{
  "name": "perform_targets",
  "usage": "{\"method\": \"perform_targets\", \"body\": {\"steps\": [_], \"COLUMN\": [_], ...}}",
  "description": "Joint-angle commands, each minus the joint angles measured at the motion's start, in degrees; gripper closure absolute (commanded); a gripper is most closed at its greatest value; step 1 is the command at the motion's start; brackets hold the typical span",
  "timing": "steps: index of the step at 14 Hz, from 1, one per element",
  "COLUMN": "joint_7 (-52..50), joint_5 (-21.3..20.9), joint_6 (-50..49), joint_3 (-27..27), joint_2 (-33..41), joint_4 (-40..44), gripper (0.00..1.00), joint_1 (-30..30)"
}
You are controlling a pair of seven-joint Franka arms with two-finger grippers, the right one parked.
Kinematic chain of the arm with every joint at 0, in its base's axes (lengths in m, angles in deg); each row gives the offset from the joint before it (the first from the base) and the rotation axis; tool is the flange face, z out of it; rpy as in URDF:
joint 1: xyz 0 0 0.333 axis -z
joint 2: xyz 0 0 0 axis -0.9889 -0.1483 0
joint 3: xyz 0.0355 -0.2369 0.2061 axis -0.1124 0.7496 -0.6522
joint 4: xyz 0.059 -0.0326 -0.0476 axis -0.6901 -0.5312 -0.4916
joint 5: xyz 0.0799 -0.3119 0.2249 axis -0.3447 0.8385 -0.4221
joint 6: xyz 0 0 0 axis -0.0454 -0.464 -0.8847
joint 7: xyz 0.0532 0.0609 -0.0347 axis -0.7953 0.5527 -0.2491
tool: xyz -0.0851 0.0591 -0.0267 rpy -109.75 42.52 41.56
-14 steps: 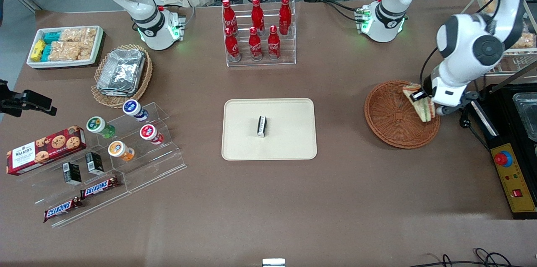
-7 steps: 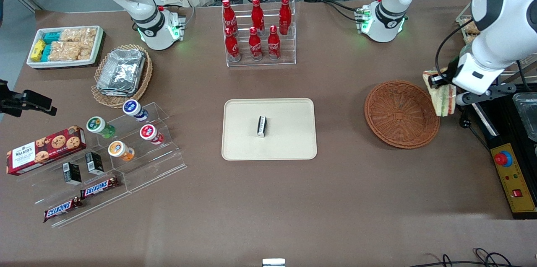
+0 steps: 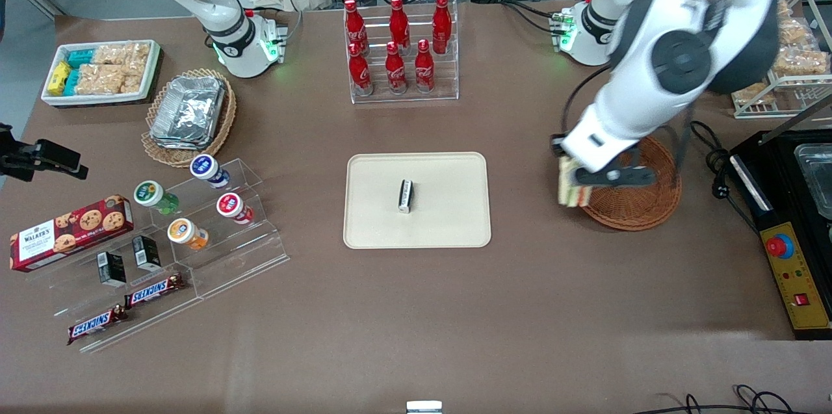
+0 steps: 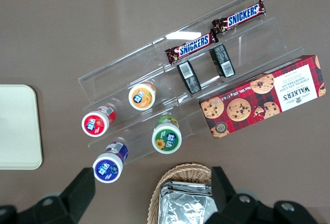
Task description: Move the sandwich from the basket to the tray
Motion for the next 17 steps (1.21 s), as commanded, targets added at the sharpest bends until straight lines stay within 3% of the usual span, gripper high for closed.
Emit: {"method": "perform_targets", "body": {"steps": [1, 10, 13, 14, 16, 17], "joint_7": [-4.26, -10.57, -12.00, -12.00, -11.74, -11.74], "joint_5": [1.00, 1.53, 1.62, 1.53, 1.44, 1.44], "joint_6": [3.61, 17.07, 20.94, 20.95, 21.04, 21.21], "joint_3": [-0.84, -0.84, -0.84, -0.84, -0.84, -0.84], "joint_2": [-9.89, -24.74, -25.90, -25.90, -25.90, -25.99], "joint_4": [7.08, 5.77, 4.01, 3.40, 2.69, 2.69], "gripper": [1.00, 1.00, 1.00, 0.94, 0.63, 0.35], "joint_1": [4.46, 13.08, 13.88, 13.88, 13.88, 13.88]}}
